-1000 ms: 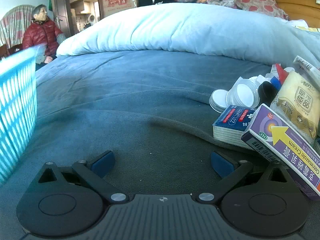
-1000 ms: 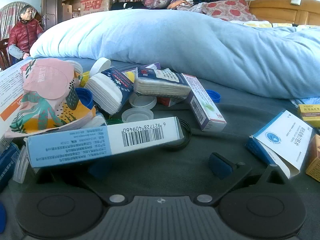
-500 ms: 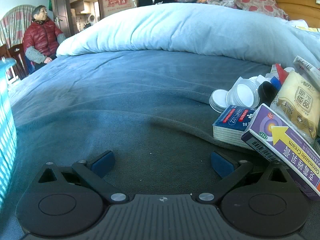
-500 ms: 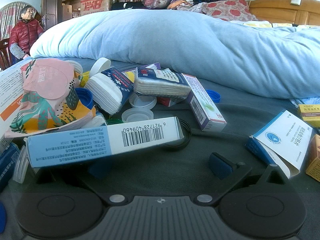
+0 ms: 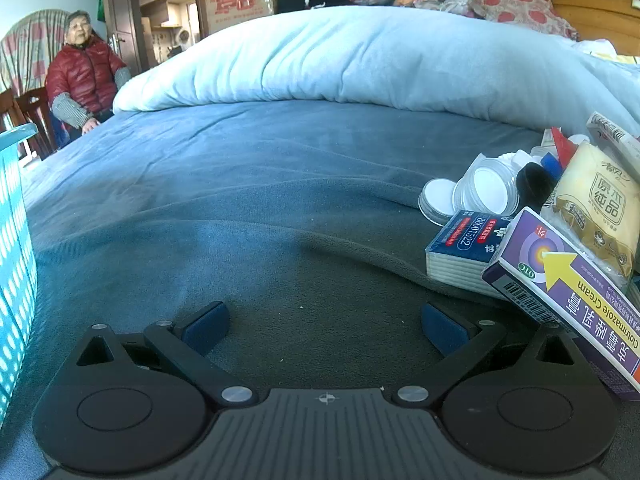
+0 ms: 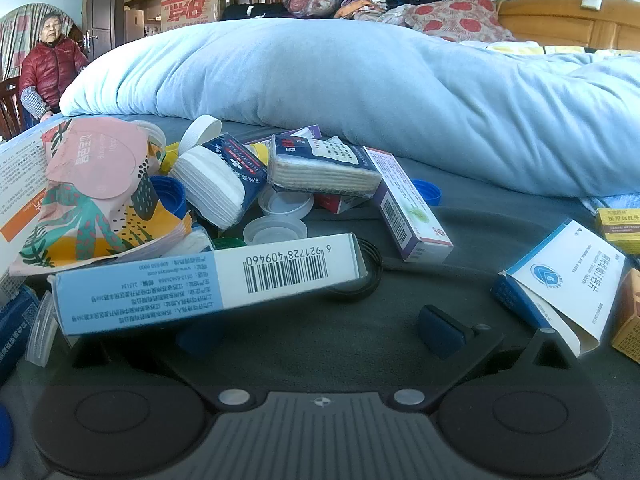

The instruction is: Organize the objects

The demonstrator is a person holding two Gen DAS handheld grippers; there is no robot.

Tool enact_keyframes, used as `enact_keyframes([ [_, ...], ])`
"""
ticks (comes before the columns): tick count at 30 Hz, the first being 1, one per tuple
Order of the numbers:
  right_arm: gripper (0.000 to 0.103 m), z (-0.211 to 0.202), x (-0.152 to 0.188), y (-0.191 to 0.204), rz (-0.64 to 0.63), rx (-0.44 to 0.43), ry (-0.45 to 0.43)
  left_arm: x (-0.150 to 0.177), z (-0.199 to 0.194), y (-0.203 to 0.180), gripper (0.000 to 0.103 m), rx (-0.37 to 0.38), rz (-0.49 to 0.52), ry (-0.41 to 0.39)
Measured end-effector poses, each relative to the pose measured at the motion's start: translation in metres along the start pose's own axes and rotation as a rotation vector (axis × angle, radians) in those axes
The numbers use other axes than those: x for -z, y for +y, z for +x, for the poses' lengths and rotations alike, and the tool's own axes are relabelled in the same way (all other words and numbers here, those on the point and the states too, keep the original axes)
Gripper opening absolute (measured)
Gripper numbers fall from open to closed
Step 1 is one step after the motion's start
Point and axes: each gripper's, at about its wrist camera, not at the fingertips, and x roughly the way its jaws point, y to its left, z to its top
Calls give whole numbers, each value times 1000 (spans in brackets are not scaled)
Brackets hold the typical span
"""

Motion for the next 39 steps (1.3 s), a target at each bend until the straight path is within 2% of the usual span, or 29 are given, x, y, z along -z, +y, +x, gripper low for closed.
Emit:
enact_keyframes([
  [20, 103, 3, -4, -5, 6, -16, 9, 0, 3, 2, 103, 4, -3, 1],
  [22, 99, -5, -8, -6, 21, -15, 27, -1, 3, 3, 103, 8, -8, 4],
  [24, 89, -23, -11, -6, 49, 23, 15, -3, 3, 3, 103, 12, -14, 16],
  [26, 89, -51, -8, -4, 80, 17, -32, -7, 2, 9, 103, 45, -36, 47],
  [28, 89, -84, -1, 4, 84, -20, -78, -12, -4, 18, 103, 94, -84, 80],
  [30, 91, -115, 9, 19, 60, -72, -100, -11, -15, 34, 103, 163, -205, 69],
  [32, 91, -132, 16, 38, -4, -193, -85, -4, -30, 52, 103, 215, -372, 38],
  [34, 90, -135, 19, 61, -81, -342, -54, 5, -46, 60, 103, 195, -490, 20],
  [35, 88, -132, 22, 72, -124, -393, -32, 9, -53, 60, 103, 191, -501, 10],
  [37, 72, -116, 25, 91, -181, -446, 41, 13, -67, 52, 102, 178, -465, 19],
  [38, 59, -107, 27, 97, -192, -458, 72, 14, -72, 48, 101, 189, -458, 28],
  [39, 53, -99, 29, 103, -210, -456, 97, 15, -79, 42, 101, 200, -449, 38],
])
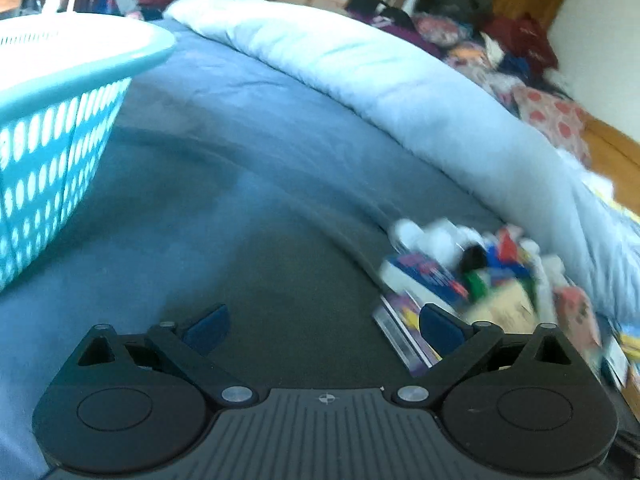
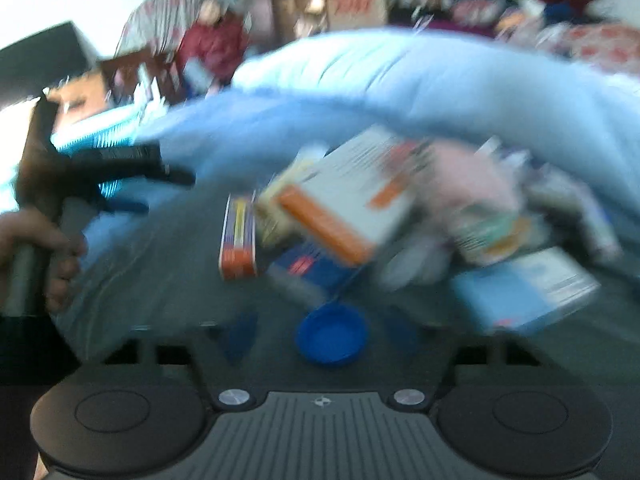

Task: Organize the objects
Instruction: 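Grasp a blue cap from the pile with the right tool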

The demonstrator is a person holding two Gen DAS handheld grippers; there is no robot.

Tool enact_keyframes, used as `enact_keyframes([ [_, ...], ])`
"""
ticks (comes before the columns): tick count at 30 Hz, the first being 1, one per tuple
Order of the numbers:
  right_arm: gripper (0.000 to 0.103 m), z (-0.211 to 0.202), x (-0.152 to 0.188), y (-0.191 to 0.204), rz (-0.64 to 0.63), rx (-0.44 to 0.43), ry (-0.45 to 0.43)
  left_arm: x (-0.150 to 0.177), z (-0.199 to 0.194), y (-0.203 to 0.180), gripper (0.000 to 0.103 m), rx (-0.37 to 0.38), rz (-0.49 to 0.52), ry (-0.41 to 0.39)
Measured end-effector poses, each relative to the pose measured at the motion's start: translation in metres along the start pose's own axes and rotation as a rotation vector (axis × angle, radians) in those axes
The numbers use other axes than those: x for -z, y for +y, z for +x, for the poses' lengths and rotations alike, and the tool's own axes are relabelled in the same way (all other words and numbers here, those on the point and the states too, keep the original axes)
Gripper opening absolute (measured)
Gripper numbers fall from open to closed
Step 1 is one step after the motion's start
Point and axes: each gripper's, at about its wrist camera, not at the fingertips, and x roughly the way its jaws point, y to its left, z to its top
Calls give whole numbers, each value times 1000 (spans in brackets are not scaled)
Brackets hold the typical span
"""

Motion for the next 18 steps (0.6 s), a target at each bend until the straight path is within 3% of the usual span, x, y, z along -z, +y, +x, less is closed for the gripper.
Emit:
enact_keyframes([
  [3, 53, 11, 0, 4, -52, 26, 7, 9, -7, -18, 101, 19, 33, 24],
  [5, 43, 6, 0, 4, -47, 23, -6, 13, -4, -32, 101, 41, 71, 51],
  [10, 43, -16, 5, -5, 3, 32, -46, 21, 17, -63, 102, 60, 153, 86],
  [16, 43, -12, 16, -10, 18, 12, -22, 38, 45, -83, 102, -15, 310, 115],
  [18, 43, -14, 16, -12, 14, 6, -34, 39, 40, -81, 91, -87, 352, 88],
])
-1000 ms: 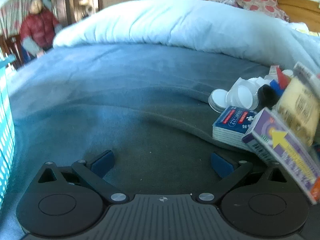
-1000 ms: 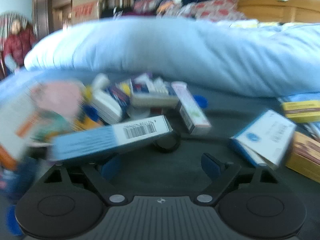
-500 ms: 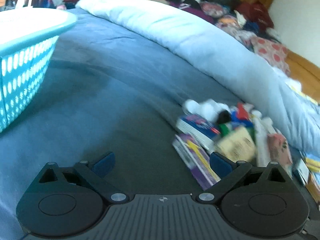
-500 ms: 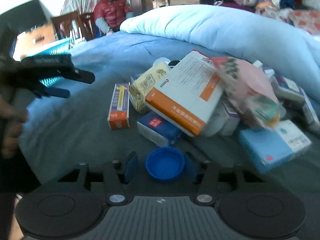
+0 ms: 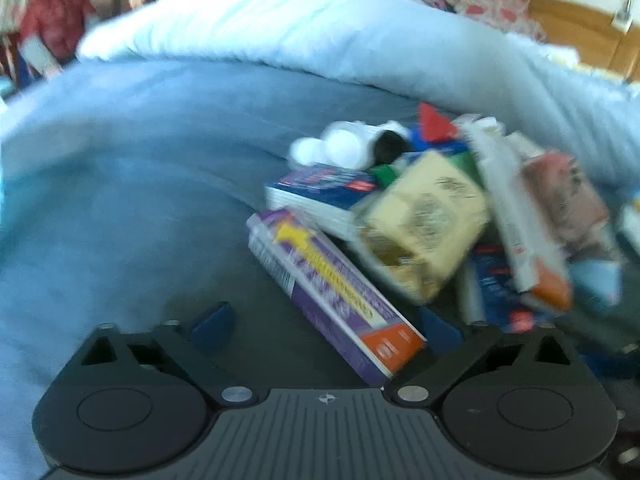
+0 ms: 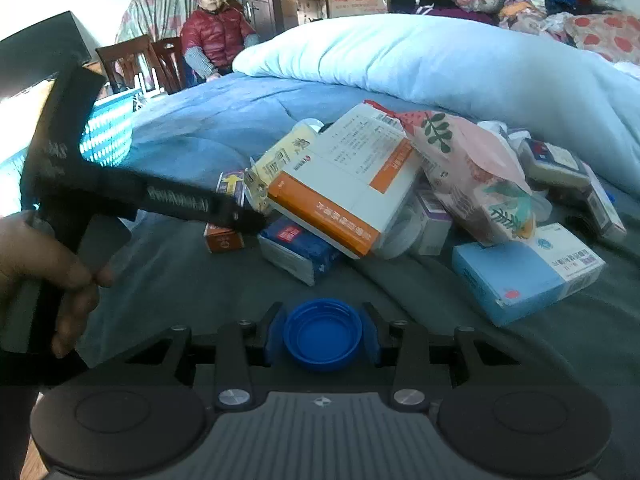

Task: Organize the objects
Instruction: 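Grasp a blue cap from the pile with the right tool, then grasp the purple Clotrimazole cream box with the left tool while the right tool holds the blue cap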

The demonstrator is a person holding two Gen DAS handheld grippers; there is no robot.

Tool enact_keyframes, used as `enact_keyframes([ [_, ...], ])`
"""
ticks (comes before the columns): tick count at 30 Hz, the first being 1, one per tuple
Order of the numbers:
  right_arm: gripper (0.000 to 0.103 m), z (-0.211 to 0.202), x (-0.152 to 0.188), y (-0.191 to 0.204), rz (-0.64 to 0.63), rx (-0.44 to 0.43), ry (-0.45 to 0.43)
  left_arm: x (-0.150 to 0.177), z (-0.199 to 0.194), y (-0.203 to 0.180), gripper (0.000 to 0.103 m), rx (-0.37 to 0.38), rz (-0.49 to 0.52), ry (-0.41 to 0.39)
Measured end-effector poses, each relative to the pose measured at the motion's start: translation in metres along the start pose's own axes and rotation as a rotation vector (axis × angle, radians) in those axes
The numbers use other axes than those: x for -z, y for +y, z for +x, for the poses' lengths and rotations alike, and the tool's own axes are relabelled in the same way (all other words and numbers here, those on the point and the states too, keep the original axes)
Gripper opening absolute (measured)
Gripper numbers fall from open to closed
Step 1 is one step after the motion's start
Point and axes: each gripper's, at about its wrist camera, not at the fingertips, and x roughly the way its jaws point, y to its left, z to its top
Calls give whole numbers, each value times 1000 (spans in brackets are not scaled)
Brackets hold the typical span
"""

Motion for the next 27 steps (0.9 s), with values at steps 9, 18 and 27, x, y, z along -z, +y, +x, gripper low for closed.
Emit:
enact_keyframes([
  [9, 43, 13, 6, 8, -69, 18, -6, -5, -17, 17, 92, -59, 26, -90],
  [18, 42, -1, 1, 4, -57, 6, -51, -6, -14, 11, 31, -17, -18, -99],
  [27, 42, -40, -26, 27, -90, -11, -164, -59, -132, 26, 31, 42, -50, -394],
])
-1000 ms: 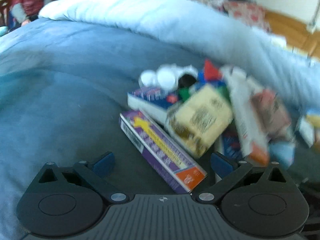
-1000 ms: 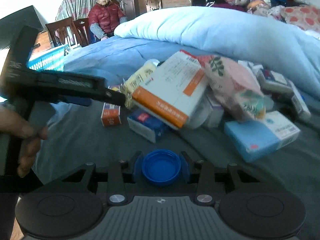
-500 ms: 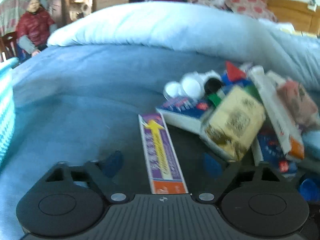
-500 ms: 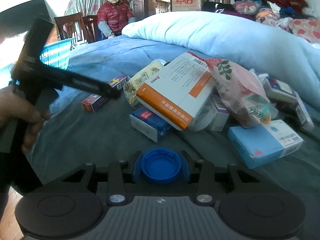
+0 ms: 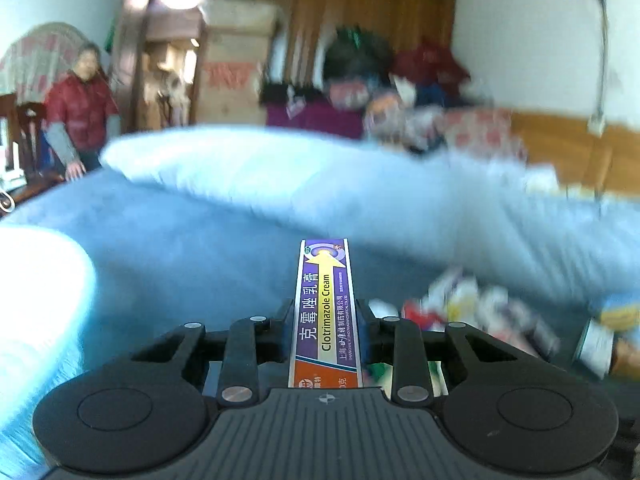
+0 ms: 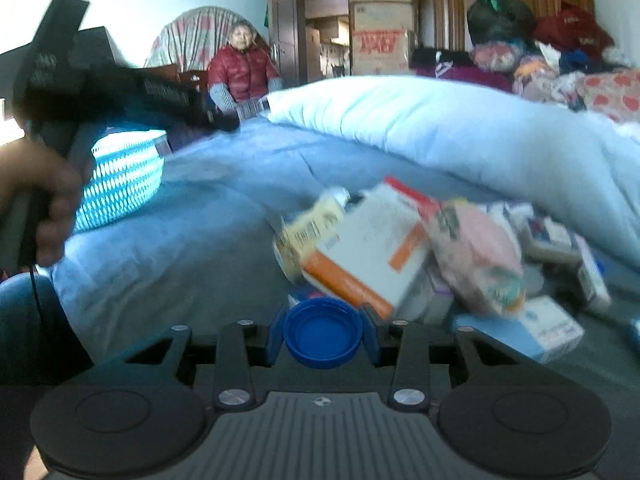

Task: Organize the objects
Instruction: 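Grasp the purple Clotrimazole cream box with the left tool while the right tool holds the blue cap, then carry the cream box and blue cap over the blue basket and open both tools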

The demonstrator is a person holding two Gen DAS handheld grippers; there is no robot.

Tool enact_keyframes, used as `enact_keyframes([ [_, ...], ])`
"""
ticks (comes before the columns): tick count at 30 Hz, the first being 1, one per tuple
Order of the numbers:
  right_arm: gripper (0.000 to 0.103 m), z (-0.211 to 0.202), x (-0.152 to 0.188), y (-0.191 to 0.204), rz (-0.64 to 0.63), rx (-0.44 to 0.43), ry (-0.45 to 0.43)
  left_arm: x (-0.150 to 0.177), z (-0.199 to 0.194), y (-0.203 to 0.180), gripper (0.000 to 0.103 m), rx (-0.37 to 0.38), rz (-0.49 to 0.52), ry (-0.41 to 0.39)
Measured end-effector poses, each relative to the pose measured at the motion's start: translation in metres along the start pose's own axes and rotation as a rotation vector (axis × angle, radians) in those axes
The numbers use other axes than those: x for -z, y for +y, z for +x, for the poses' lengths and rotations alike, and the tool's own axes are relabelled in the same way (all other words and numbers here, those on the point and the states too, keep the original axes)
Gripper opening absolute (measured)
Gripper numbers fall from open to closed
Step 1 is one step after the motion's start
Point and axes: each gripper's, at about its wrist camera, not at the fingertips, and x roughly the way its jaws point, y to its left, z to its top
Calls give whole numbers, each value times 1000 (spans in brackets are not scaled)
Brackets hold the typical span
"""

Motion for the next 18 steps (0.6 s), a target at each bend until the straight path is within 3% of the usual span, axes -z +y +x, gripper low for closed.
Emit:
enact_keyframes([
  [2, 42, -2, -21, 6, -14, 5, -43, -19, -22, 14, 31, -25, -25, -61],
  [6, 42, -4, -95, 28, -75, -31, -183, -47, -68, 55, 31, -125, -69, -185],
  [10, 42, 9, -175, 74, -142, -148, -289, -60, -103, 114, 31, -265, -152, -241],
  [14, 42, 40, -232, 130, -176, -308, -293, -60, -124, 173, 31, -398, -219, -222],
  [18, 42, 85, -261, 189, -177, -442, -199, -50, -132, 221, 31, -485, -288, -158],
])
